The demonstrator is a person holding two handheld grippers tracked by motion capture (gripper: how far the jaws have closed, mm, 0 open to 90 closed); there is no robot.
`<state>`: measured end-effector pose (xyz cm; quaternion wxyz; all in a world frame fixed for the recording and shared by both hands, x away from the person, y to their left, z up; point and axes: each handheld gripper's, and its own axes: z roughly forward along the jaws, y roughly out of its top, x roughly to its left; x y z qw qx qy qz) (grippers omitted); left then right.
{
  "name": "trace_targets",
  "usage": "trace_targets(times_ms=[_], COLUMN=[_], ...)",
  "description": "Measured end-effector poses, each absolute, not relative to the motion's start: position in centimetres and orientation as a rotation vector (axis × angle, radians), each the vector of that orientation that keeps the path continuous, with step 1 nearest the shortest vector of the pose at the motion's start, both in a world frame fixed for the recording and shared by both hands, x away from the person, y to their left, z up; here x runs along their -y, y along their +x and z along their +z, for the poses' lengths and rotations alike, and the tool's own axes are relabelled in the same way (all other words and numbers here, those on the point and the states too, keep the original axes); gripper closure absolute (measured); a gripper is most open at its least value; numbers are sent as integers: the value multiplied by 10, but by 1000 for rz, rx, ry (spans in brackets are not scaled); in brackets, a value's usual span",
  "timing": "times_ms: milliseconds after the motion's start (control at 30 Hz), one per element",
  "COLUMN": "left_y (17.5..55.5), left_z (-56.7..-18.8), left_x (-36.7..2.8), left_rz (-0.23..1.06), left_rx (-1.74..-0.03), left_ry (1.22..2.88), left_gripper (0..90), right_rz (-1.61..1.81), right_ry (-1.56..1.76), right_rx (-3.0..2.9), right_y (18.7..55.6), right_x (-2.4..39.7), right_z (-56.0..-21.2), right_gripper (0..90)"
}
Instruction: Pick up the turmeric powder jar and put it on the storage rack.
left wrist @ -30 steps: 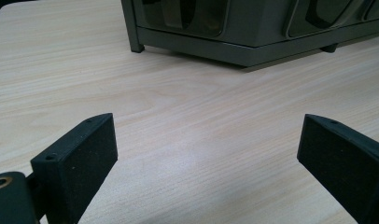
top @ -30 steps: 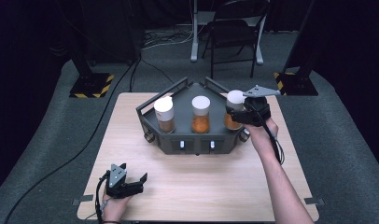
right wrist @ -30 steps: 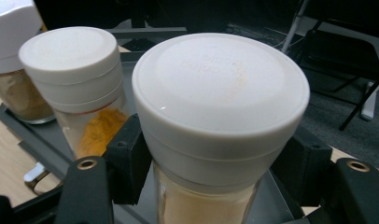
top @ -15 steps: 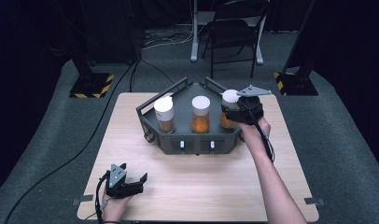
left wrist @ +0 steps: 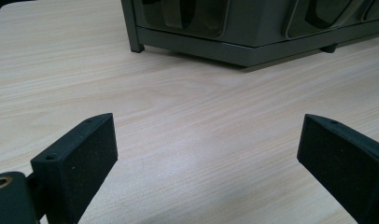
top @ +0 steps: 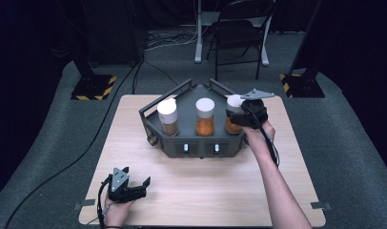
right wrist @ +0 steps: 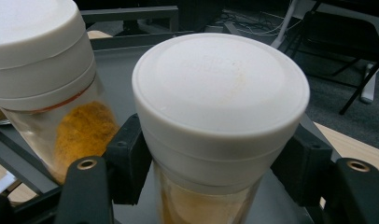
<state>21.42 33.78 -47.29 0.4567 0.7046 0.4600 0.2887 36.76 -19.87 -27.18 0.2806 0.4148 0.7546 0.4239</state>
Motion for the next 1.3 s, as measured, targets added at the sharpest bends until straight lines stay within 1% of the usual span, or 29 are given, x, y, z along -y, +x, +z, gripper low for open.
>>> trace_targets(times_ms=[300, 367, 467, 533, 733, 1133, 1300], left_y=[214, 215, 215, 214, 214, 214, 214], left_z=[-473, -472, -472, -473, -473, -473, -472], left_x=[-338, -338, -338, -338, -337, -337, -336], left_rz=[712, 710, 710, 712, 713, 714, 717], left_rx=[-1134, -1134, -1135, -1134, -1133, -1136, -1137], left_ry=[1740, 1740, 1740, 1739, 1739, 1739, 1745], left_gripper=[49, 49, 49, 48, 48, 48, 48], right_rz=[1138, 1144, 1158, 1168, 1188, 1171, 1169], right_ry=[1105, 1111, 1111, 1105, 1066, 1027, 1038], right_rx=[-2046, -2047, -2040, -2032, -2019, -1998, -2003], right_y=[369, 369, 365, 362, 345, 315, 304], right_x=[205, 207, 211, 214, 223, 255, 271], right_z=[-270, -269, -270, -269, -269, -300, -318], right_gripper=[330, 290, 272, 233, 203, 153, 156])
